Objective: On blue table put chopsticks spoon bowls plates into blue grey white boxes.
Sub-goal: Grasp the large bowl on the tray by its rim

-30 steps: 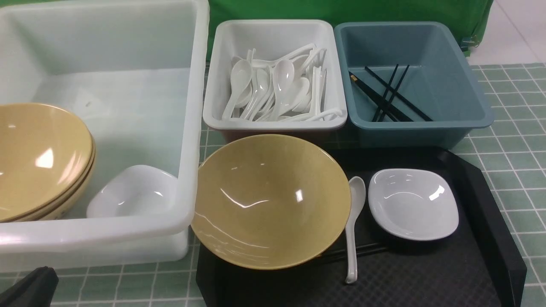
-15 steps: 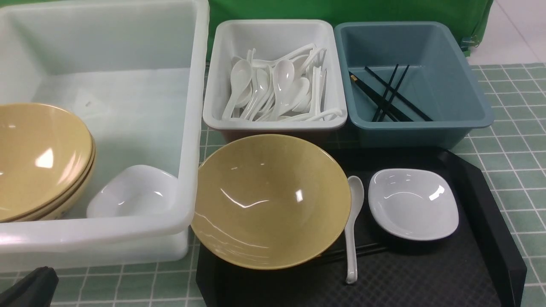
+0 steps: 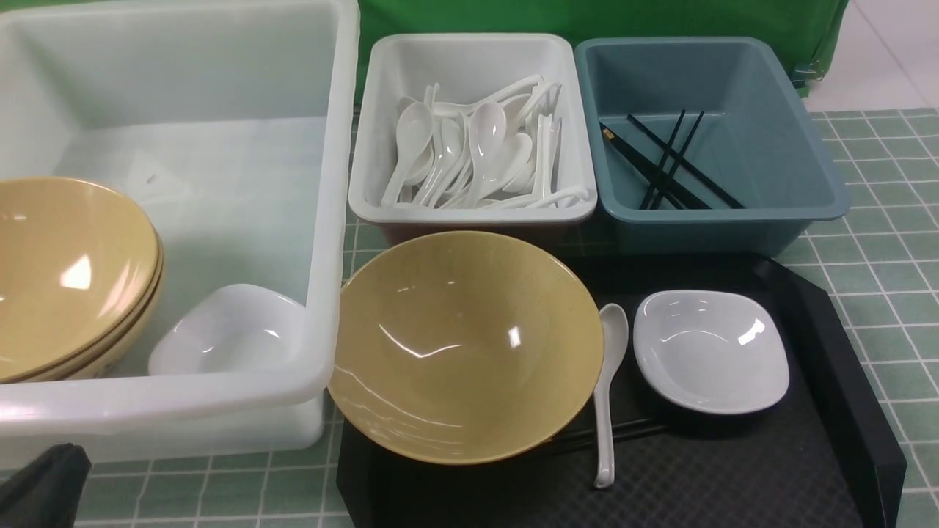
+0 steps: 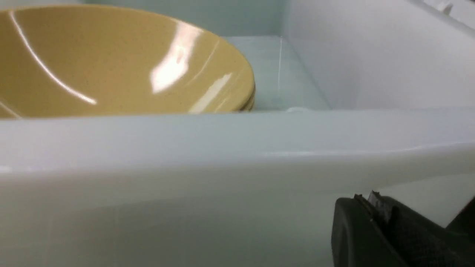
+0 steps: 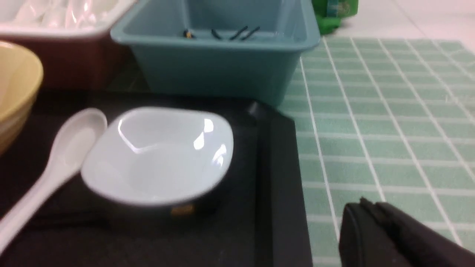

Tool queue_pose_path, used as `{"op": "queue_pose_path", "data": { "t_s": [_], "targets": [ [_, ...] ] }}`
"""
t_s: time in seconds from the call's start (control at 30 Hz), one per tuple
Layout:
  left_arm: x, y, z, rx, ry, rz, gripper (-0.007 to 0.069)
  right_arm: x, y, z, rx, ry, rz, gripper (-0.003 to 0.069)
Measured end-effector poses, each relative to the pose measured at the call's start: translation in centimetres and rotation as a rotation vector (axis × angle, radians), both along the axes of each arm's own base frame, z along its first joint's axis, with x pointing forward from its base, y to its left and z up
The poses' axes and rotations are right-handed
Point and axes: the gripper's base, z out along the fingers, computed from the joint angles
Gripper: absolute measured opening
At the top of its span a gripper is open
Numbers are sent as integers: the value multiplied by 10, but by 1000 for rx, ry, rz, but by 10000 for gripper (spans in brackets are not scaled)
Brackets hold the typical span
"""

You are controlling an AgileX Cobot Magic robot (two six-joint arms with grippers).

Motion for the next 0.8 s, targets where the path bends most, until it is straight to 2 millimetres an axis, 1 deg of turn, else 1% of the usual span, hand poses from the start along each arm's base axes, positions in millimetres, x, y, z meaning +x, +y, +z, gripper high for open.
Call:
{"op": "queue_pose_path", "data": {
  "t_s": [0.07,0.17,0.23,0.27,0.3,0.33,0.37,0.4,0.47,0.5,0.53,0.6,0.63,0.67,0.7,0.73,0.77,0.8],
  "targets": [
    [1,1,15,-5,-161,9,4,1,0,10,4,-111,2,74],
    [-1,2,35,-14,-387,24,4,0,1,29,11,-326,6,77],
    [-4,3,45,-20,-497,31,4,-2,1,41,15,-456,8,79],
    [-7,3,52,-24,-585,36,4,-5,1,48,29,-542,11,80],
    [-7,4,53,-25,-597,37,4,-5,1,49,33,-553,12,80],
    [-11,4,60,-29,-679,42,4,-7,1,55,89,-618,21,83],
    [-12,4,61,-30,-701,43,4,-8,1,56,98,-635,23,83],
    [-17,5,69,-49,-806,47,4,-11,1,61,188,-695,42,86],
    [-23,6,77,-99,-913,39,4,-14,1,66,294,-747,70,89],
    [-24,6,78,-105,-925,38,4,-14,1,66,294,-753,71,89],
    [-29,7,82,-160,-998,24,4,-16,1,69,351,-782,89,91],
    [-34,8,87,-254,-1063,-5,4,-18,1,71,392,-812,105,92],
    [-35,8,93,-315,-1060,-28,4,-18,1,73,400,-813,108,92],
    [-38,8,103,-344,-1061,-40,4,-18,1,75,400,-802,105,92],
    [-38,8,103,-345,-1061,-40,4,-18,1,76,398,-799,104,92],
    [-44,8,133,-372,-1028,-56,4,-20,0,90,379,-777,93,90],
    [-42,7,132,-371,-1007,-54,4,-20,0,92,374,-774,91,89],
    [-48,7,160,-352,-968,-52,4,-23,0,109,330,-751,76,82]
  ]
}}
